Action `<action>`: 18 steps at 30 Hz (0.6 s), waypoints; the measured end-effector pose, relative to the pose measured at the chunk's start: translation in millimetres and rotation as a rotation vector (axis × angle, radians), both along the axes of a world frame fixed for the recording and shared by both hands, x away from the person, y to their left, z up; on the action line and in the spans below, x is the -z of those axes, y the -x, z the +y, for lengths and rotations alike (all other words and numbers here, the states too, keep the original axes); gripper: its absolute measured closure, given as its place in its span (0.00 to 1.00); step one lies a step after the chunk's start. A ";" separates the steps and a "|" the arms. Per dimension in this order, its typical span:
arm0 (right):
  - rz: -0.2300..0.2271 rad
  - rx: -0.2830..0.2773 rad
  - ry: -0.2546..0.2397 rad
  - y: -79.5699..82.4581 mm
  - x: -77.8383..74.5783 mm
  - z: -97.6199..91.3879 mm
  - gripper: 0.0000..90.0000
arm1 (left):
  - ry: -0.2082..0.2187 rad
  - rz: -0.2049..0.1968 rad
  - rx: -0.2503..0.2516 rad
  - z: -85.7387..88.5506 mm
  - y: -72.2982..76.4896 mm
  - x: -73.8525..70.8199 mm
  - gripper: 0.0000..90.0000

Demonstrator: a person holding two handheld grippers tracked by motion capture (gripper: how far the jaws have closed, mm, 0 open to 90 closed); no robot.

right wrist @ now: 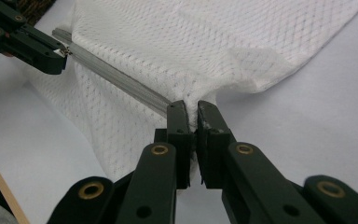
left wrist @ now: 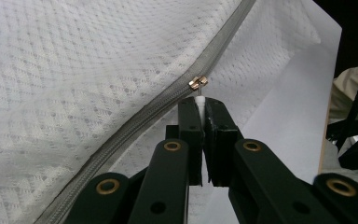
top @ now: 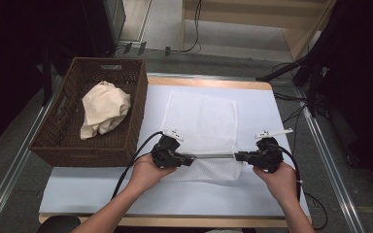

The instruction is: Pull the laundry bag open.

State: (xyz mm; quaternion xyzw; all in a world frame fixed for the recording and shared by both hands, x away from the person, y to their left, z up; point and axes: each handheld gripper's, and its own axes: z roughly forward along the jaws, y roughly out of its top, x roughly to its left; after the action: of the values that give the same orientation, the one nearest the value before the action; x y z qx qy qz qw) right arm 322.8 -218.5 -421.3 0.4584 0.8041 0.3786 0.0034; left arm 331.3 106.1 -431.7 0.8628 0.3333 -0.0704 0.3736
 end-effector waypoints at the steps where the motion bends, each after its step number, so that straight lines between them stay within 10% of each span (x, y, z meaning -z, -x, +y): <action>1: -0.001 -0.002 0.000 -0.1 -0.1 0.2 0.95 | 0.000 0.004 -0.002 0.1 0.0 0.5 0.97; 18: 0.002 -0.009 -0.005 -0.6 -1.2 0.2 0.95 | 0.009 0.006 -0.001 1.2 3.1 0.3 0.97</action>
State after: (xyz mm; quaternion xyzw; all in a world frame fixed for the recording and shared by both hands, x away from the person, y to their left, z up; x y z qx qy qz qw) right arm 323.3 -218.3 -420.1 0.4549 0.8053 0.3802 -0.0001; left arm 328.2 107.3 -432.0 0.8607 0.3346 -0.0743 0.3764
